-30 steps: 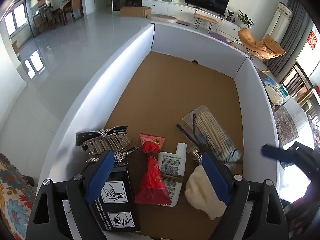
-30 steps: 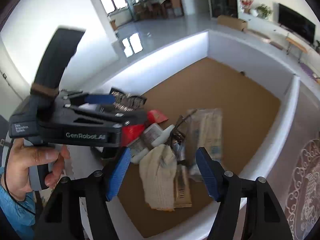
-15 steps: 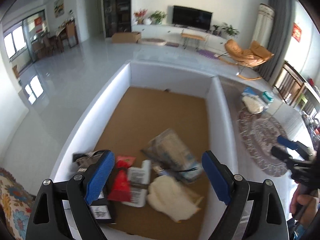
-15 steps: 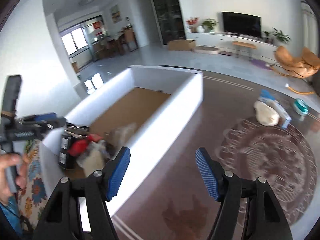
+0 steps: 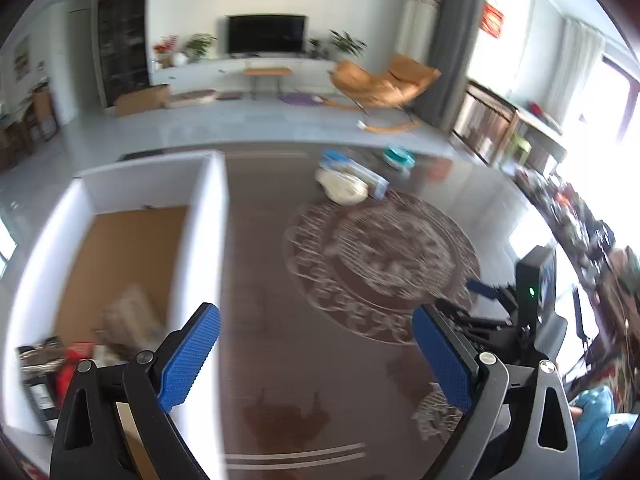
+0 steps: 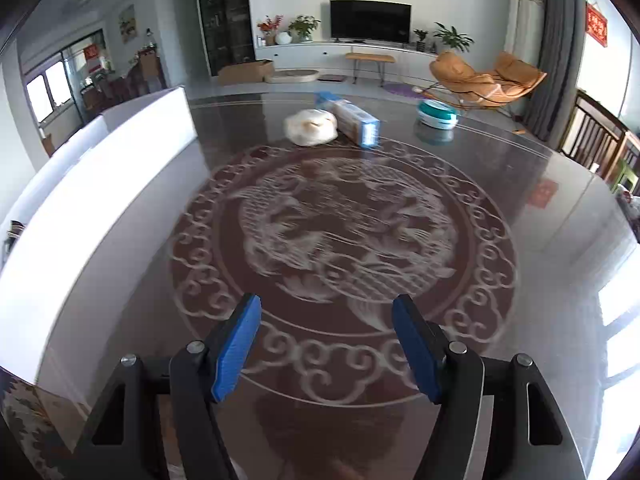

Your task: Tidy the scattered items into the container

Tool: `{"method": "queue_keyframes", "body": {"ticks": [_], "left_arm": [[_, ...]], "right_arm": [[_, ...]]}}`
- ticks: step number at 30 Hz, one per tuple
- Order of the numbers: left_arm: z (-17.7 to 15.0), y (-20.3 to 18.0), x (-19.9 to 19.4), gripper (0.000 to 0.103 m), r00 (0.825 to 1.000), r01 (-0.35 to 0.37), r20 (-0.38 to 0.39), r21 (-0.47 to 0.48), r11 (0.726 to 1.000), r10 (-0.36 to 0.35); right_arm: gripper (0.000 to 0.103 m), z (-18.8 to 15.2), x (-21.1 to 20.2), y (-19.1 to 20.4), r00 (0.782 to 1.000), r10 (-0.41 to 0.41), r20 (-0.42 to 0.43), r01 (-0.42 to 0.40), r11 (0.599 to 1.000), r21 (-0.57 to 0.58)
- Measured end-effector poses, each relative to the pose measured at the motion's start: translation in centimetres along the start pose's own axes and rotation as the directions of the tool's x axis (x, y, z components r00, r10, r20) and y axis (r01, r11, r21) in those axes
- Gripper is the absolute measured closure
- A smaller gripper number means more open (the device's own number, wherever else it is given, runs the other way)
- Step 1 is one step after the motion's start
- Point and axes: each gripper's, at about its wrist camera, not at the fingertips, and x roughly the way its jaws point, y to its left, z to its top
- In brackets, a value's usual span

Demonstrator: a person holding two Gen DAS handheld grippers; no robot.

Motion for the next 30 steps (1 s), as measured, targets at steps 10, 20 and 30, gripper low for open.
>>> {"method": "queue_keyframes", "body": {"ticks": [10, 20, 30], "left_arm": [[-4.3, -6.3, 13.9, 0.005, 0.983, -0.058, -0.169, 0.069, 0.996, 0.069], [-4.6, -4.2, 19.3, 0.005, 0.974, -0.145, -0.182, -0.063, 0.987, 0.132], [-4.5, -4.4, 19.7, 0.000, 0.978, -0.155, -0.140, -0.014, 0.988, 0.152]], "right_arm": [[0.034, -2.3, 1.7, -4.3, 0.997, -0.061, -0.049, 0.061, 0.998, 0.003], [0.034, -2.9, 2.6, -6.4, 0.996, -0.048, -0.069, 0.051, 0.997, 0.053], [0.021, -2.7, 3.2, -6.3, 0.995, -0.063, -0.076, 0.068, 0.995, 0.072]]}}
